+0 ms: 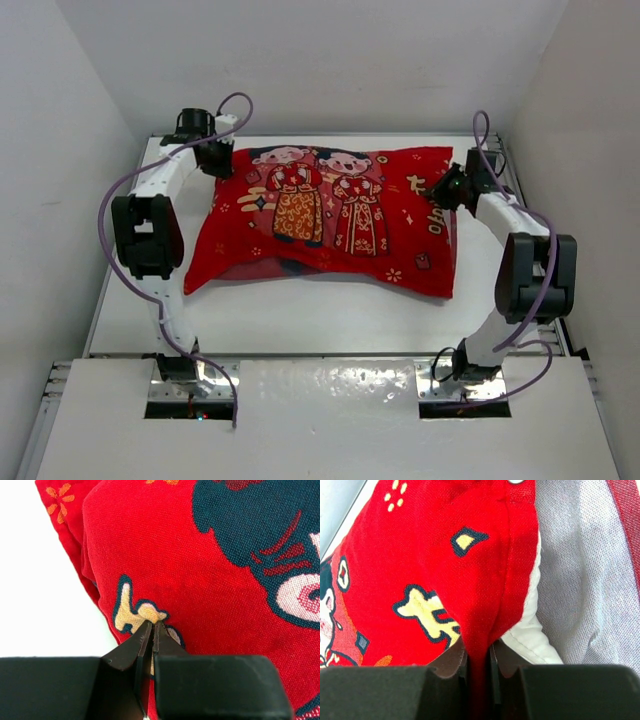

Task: Put the pillow into the pillowcase

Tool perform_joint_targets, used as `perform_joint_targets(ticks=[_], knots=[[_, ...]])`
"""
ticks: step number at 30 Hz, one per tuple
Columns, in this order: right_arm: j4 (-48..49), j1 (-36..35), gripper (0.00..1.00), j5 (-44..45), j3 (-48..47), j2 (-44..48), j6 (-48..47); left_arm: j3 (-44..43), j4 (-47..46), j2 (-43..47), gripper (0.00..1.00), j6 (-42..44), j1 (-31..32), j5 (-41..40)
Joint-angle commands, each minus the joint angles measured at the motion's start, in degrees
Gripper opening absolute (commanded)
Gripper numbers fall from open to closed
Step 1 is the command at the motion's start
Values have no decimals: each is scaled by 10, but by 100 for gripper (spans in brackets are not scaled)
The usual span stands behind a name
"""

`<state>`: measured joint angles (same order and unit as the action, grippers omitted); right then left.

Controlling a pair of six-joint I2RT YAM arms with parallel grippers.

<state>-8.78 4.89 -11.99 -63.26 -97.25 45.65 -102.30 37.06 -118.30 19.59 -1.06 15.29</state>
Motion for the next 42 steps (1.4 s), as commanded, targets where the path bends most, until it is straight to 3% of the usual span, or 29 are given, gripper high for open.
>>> perform_joint_targets(ticks=[1, 6, 9, 10, 11, 12, 13, 14, 15, 16, 23, 31, 36, 42], knots=[[4, 22, 15, 44, 2, 25, -19, 3, 5, 15, 2, 8, 4, -25], [-5, 30, 15, 39, -12, 30, -32, 7, 6, 28, 2, 10, 4, -36], [-10, 33, 22, 29, -24, 35, -42, 17, 2, 43, 6, 12, 4, -42], [-17, 33, 28, 27, -28, 36, -52, 18, 2, 48, 21, 12, 4, -46], [-21, 33, 54, 24, -36, 38, -58, 18, 5, 50, 31, 12, 4, -47], [-33, 33, 66, 26, -41, 40, -67, 15, 5, 53, 40, 12, 1, -48], [-40, 33, 85, 28, -49, 43, -72, 11, 8, 58, 59, 12, -3, -50], [-47, 35, 98, 32, -54, 51, -78, 4, 12, 61, 70, 11, -6, -50], [-57, 36, 99, 38, -56, 58, -86, -3, 15, 67, 92, 10, -10, -51], [-62, 36, 99, 41, -56, 65, -90, -9, 20, 72, 99, 9, -17, -51], [-95, 45, 99, 77, -40, 168, -149, -31, 31, 132, 100, 19, -48, -63], [-88, 95, 99, 14, 26, 236, -131, 82, 7, 222, 100, 43, -74, -73], [-76, 108, 99, -49, -62, 165, -109, 44, 2, 186, 100, 19, -83, -21], [-86, 89, 99, 18, -241, -36, -66, -66, -67, 63, 100, -110, -84, 46]])
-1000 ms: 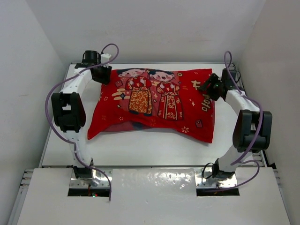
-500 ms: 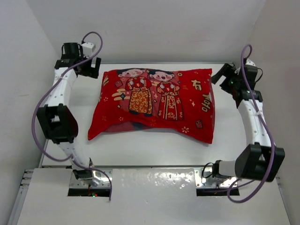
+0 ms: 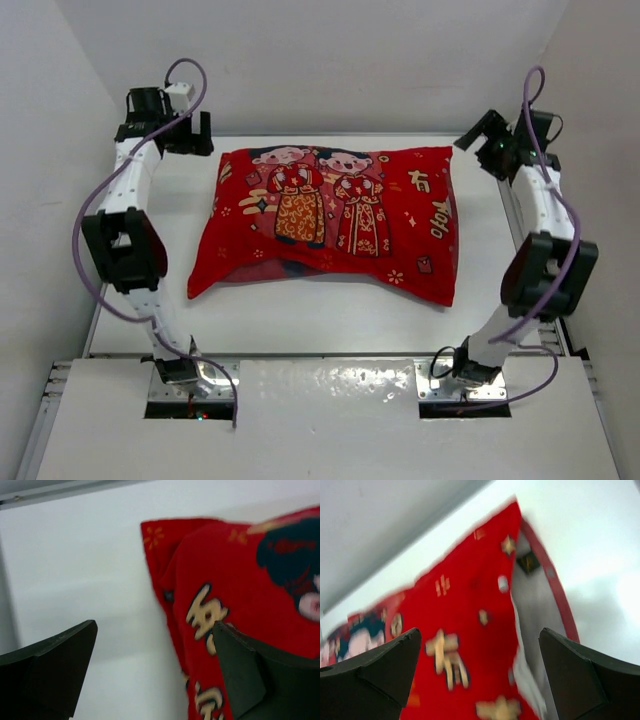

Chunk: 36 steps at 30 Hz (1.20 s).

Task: Put the pillow into the pillowcase

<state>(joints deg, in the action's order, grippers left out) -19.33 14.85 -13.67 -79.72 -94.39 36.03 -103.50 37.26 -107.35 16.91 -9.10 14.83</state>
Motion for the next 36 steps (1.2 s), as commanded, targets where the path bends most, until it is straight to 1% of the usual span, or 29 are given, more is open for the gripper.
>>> perform_joint_targets(ticks=[1, 2, 4, 5, 6, 8, 9, 10, 12, 13, 14, 15, 16, 19, 20, 21, 22, 23, 24, 25, 26, 27, 28, 31, 32, 33, 34, 35, 36], knots=[[25, -17, 99, 47, -93, -89, 38, -70, -82, -68, 100, -104, -5, 57], [39, -21, 99, 59, -104, -136, 53, -87, -96, -110, 100, -141, -5, 76], [48, -31, 99, 89, -145, -183, 76, -136, -144, -150, 100, -187, -5, 84], [59, -34, 99, 98, -155, -205, 100, -151, -158, -192, 100, -227, -5, 91], [61, -44, 99, 108, -185, -249, 106, -185, -187, -213, 100, -244, -5, 99], [67, -53, 99, 155, -215, -290, 113, -209, -218, -268, 100, -293, 2, 116], [70, -57, 99, 169, -245, -330, 113, -219, -241, -283, 100, -297, 7, 119], [89, -61, 99, 181, -257, -350, 118, -228, -249, -310, 100, -302, 14, 123], [105, -59, 99, 171, -295, -407, 127, -248, -270, -335, 100, -315, 27, 145], [115, -57, 99, 165, -309, -426, 141, -251, -281, -358, 100, -345, 29, 167], [122, -56, 99, 140, -338, -441, 144, -251, -296, -369, 100, -361, 33, 179], [129, -56, 99, 139, -350, -473, 149, -251, -322, -377, 100, -375, 36, 190], [152, -56, 99, 106, -358, -482, 148, -251, -329, -394, 100, -389, 40, 207], [187, -61, 99, 97, -373, -515, 154, -253, -352, -422, 100, -406, 49, 243], [190, -61, 97, 95, -373, -520, 158, -253, -361, -429, 100, -414, 51, 252], [190, -61, 93, 95, -373, -525, 165, -254, -383, -436, 100, -422, 52, 260], [214, -60, 78, 93, -372, -531, 177, -253, -392, -447, 96, -435, 57, 279], [221, -60, 65, 87, -368, -531, 180, -250, -411, -450, 87, -441, 57, 293], [234, -61, 52, 83, -366, -530, 183, -247, -420, -453, 60, -454, 58, 322], [242, -61, 23, 78, -358, -522, 182, -239, -435, -452, 38, -462, 60, 333], [250, -63, 12, 75, -350, -513, 180, -233, -441, -449, 19, -470, 60, 342], [266, -64, 4, 73, -344, -504, 170, -231, -445, -435, 0, -486, 60, 348], [273, -65, 0, 73, -330, -478, 164, -231, -450, -427, 0, -491, 58, 360], [309, -65, 0, 67, -301, -429, 152, -250, -469, -379, 0, -479, 43, 379], [334, -66, 0, 67, -275, -387, 152, -278, -443, -351, 0, -441, 39, 376], [351, -66, 0, 67, -260, -363, 153, -295, -426, -336, 0, -416, 35, 367], [366, -67, 0, 68, -226, -340, 154, -310, -384, -322, 0, -396, 22, 357], [394, -69, 0, 71, -208, -292, 156, -341, -374, -298, 0, -378, 17, 347], [409, -70, 0, 73, -177, -267, 156, -351, -341, -285, 0, -353, 6, 337]])
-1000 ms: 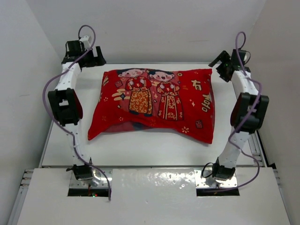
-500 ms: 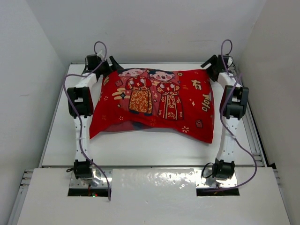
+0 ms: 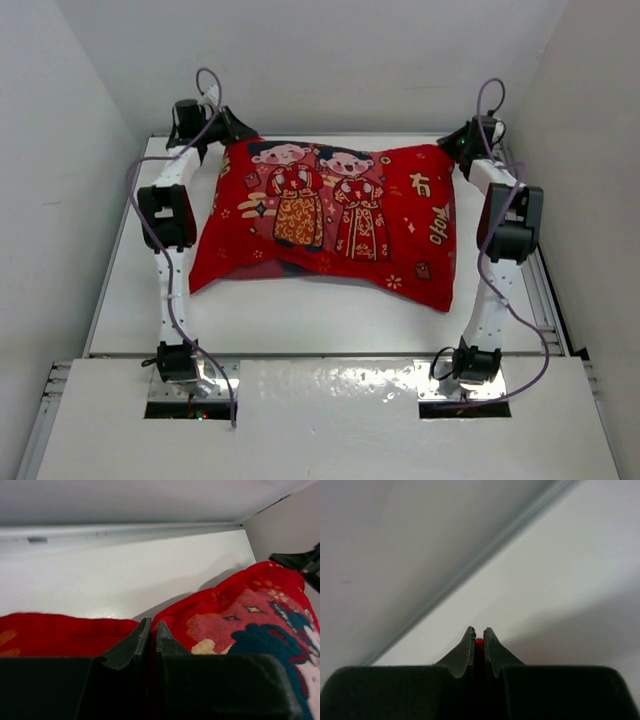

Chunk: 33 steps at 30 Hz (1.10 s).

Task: Put the pillow into the pillowcase

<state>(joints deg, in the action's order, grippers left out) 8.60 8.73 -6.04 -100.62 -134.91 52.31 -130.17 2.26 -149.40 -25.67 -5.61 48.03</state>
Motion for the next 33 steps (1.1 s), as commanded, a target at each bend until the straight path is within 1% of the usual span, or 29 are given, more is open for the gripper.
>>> perform_joint_targets(ticks=[1, 2, 3, 5, 6, 7, 9, 10, 12, 13, 17, 19, 22, 27, 29, 31, 32, 33], knots=[[141, -11, 0, -1, 46, 162, -10, -93, 33, 146, 0, 83, -35, 2], [151, -17, 0, 1, 59, 203, -13, -98, 46, 161, 0, 95, -41, 0], [164, -20, 0, 3, 69, 226, -21, -100, 56, 190, 0, 122, -49, -4], [178, -27, 0, 8, 105, 284, -34, -99, 104, 236, 0, 150, -55, -10], [191, -29, 0, 8, 115, 301, -37, -92, 118, 252, 0, 186, -57, -12], [195, -32, 0, 12, 136, 318, -40, -84, 151, 269, 0, 201, -59, -18], [203, -34, 0, 18, 154, 367, -44, -57, 177, 324, 0, 248, -58, -34], [207, -33, 0, 23, 180, 384, -45, -53, 205, 339, 0, 253, -58, -40], [218, -31, 0, 31, 200, 416, -48, -49, 226, 381, 0, 297, -62, -55], [219, -27, 0, 33, 220, 444, -48, -44, 237, 396, 0, 299, -64, -59], [200, -7, 0, 22, 246, 500, -41, -20, 240, 472, 0, 313, -81, -81], [196, 3, 0, 15, 264, 527, -39, -3, 245, 496, 0, 320, -86, -87], [191, 9, 0, 1, 284, 561, -33, 68, 245, 566, 0, 338, -87, -77], [172, 10, 0, -14, 288, 608, -44, 119, 274, 639, 0, 332, -90, -49], [162, 12, 0, -18, 288, 630, -54, 184, 282, 667, 0, 329, -89, -40], [150, 12, 0, -33, 292, 644, -57, 260, 281, 720, 1, 330, -88, -20], [148, 11, 0, -57, 302, 650, -56, 351, 275, 739, 4, 330, -90, -7], [153, 8, 0, -75, 313, 656, -49, 396, 272, 770, 11, 329, -91, 14]])
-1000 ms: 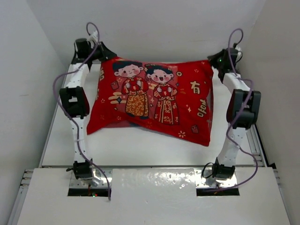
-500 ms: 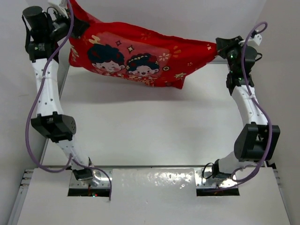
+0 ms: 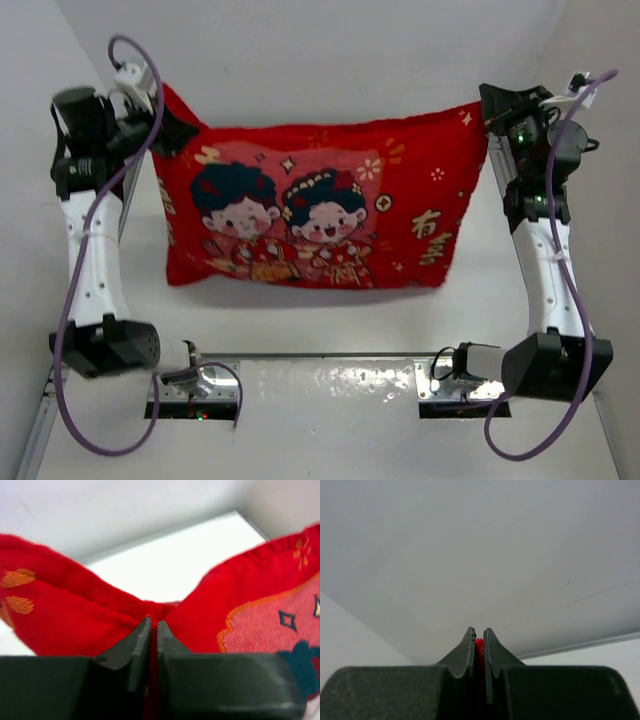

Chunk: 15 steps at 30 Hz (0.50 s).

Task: Put the pillow into the pillowcase

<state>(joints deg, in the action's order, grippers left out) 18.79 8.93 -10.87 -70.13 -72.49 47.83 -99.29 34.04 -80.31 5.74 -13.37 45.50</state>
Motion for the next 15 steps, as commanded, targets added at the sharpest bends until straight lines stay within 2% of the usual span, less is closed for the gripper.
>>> perform_joint_targets(ticks=[1, 2, 3, 5, 8, 11, 15], knots=[[56, -4, 0, -42, 41, 46, -1, 128, -46, 92, 14, 13, -13, 49], [57, -12, 0, -53, 58, 54, 2, 198, -45, 101, 18, 11, -13, 65], [54, -20, 0, -60, 76, 65, 2, 226, -42, 110, 28, 15, -13, 82], [47, -44, 0, -58, 122, 89, -3, 287, -41, 111, 35, 21, -10, 108], [46, -69, 0, -55, 162, 112, 2, 330, -67, 111, 42, 20, -2, 90], [39, -85, 0, -54, 177, 132, -9, 337, -114, 111, 49, 2, 4, 73], [10, -102, 0, -42, 178, 154, -32, 306, -143, 106, 49, -21, -1, 46]])
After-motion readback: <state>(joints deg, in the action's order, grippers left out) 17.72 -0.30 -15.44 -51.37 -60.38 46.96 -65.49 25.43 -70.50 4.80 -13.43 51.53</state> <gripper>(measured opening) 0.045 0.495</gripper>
